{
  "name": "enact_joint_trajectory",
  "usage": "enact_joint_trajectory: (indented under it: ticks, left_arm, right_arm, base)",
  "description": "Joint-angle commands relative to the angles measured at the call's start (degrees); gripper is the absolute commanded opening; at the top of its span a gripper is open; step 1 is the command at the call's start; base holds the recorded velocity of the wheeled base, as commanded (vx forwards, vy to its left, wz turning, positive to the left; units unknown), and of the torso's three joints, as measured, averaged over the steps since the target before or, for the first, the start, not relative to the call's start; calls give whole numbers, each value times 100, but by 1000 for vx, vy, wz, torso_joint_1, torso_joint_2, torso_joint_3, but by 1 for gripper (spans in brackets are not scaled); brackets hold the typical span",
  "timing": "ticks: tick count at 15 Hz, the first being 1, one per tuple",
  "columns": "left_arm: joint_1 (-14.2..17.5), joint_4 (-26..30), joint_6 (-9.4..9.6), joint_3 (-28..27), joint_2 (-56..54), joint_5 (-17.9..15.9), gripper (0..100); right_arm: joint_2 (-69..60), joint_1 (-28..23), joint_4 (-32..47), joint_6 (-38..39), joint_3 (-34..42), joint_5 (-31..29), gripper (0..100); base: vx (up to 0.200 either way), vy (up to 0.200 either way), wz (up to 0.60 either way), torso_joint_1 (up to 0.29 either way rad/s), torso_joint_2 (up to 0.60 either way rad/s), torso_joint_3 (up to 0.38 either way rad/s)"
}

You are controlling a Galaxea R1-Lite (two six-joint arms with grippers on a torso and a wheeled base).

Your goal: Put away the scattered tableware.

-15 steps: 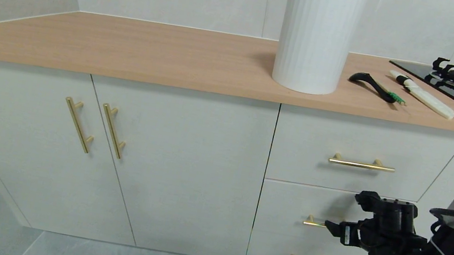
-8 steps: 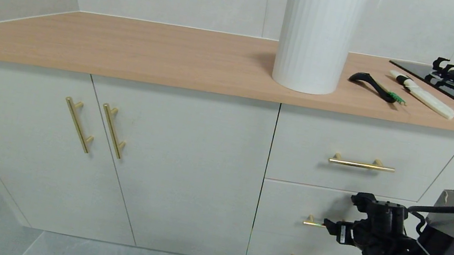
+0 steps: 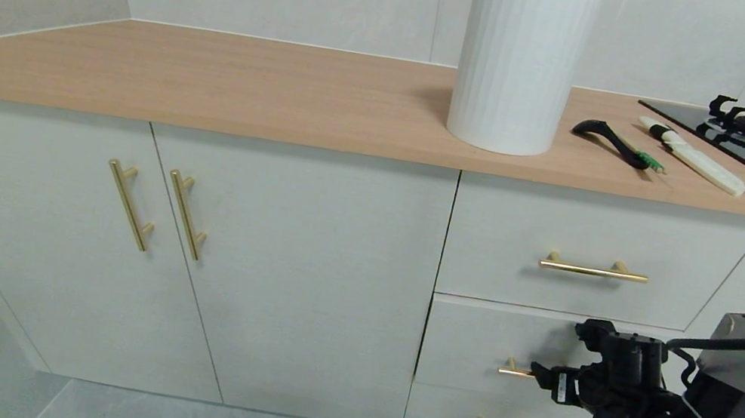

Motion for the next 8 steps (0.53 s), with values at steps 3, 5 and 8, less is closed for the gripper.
enact_joint_trajectory:
  ticks: [3, 5, 8]
  left_arm:
    - [2, 2, -1, 0, 7, -5, 100]
    - [2, 2, -1, 0, 7, 4, 100]
    - [2, 2, -1, 0, 7, 4, 100]
  right_arm:
    - [-279, -7, 358, -27, 92, 10, 100]
    - [-807, 2, 947, -45, 198, 71, 100]
    - [-2081, 108, 2863, -45, 163, 300, 100]
  base:
    - [0, 0, 0, 0, 0, 0]
    - [0, 0, 0, 0, 0, 0]
    - [0, 0, 0, 0, 0, 0]
